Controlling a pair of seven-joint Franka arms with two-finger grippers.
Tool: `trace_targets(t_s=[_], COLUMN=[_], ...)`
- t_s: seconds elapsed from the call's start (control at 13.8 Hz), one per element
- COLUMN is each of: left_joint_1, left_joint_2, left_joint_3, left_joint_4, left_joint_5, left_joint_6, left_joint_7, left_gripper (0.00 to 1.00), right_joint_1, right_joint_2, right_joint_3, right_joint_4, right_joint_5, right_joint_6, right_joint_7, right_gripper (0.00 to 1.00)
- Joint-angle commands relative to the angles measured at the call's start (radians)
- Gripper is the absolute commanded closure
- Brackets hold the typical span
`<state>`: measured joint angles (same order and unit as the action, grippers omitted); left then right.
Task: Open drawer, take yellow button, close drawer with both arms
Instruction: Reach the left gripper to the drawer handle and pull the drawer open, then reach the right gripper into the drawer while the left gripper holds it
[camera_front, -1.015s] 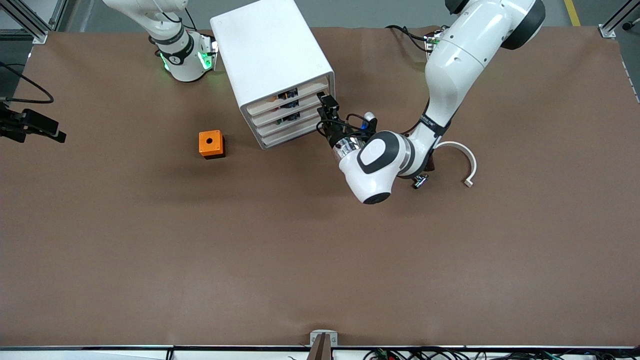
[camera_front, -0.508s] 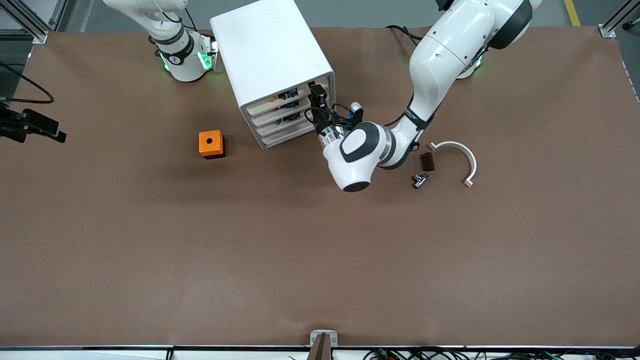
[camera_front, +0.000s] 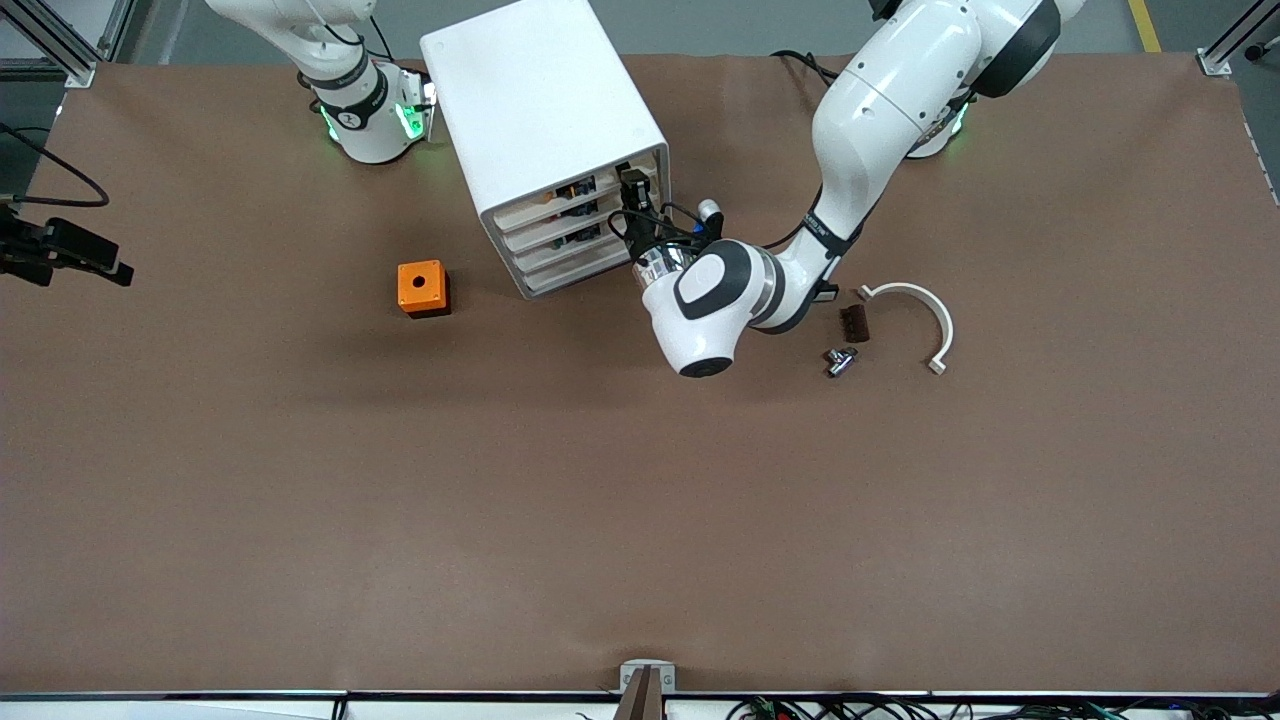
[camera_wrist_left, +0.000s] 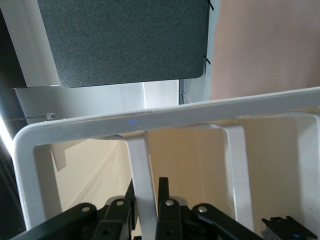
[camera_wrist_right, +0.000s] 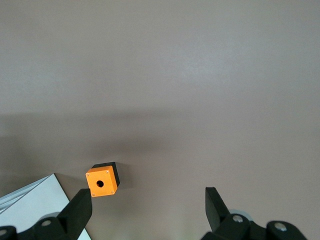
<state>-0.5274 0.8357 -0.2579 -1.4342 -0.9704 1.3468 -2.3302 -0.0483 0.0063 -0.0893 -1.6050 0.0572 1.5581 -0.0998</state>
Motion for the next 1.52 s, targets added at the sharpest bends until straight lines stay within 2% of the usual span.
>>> trace_targets(t_s=[0.0, 0.22, 0.44, 0.87, 1.45], left_joint_1=[0.001, 0.006, 0.033, 0.118, 0.191], left_joint_2=[-0.004, -0.003, -0.001, 0.003, 0.003], left_joint_3=[0.005, 0.008, 0.017, 0.019, 0.036], left_joint_4=[-0.003, 0.0, 0.005, 0.008, 0.034], left_joint_5=[-0.031, -0.033, -0.051, -0.05, -0.047], left_joint_6=[-0.009, -0.008, -0.006, 0.002, 0.006], left_joint_7=[-0.021, -0.021, -0.021, -0.018, -0.005], left_gripper=[0.83, 0.83, 0.83, 0.83, 0.8], right_joint_1=[0.033, 0.077, 0.073, 0.125, 0.353], right_joint_2=[-0.002, 0.004, 0.003, 0.011, 0.106], right_joint_3=[0.0, 0.0, -0.004, -0.001, 0.0], right_joint_4=[0.01, 0.01, 0.013, 0.013, 0.013], right_joint_5=[0.001, 0.001, 0.0, 0.045, 0.052], right_joint_6=[-0.016, -0.016, -0.059, -0.13, -0.056], right_joint_7=[0.075, 0.146, 0.16, 0.48, 0.952], right_gripper=[0.0, 0.0, 0.0, 0.0, 0.0])
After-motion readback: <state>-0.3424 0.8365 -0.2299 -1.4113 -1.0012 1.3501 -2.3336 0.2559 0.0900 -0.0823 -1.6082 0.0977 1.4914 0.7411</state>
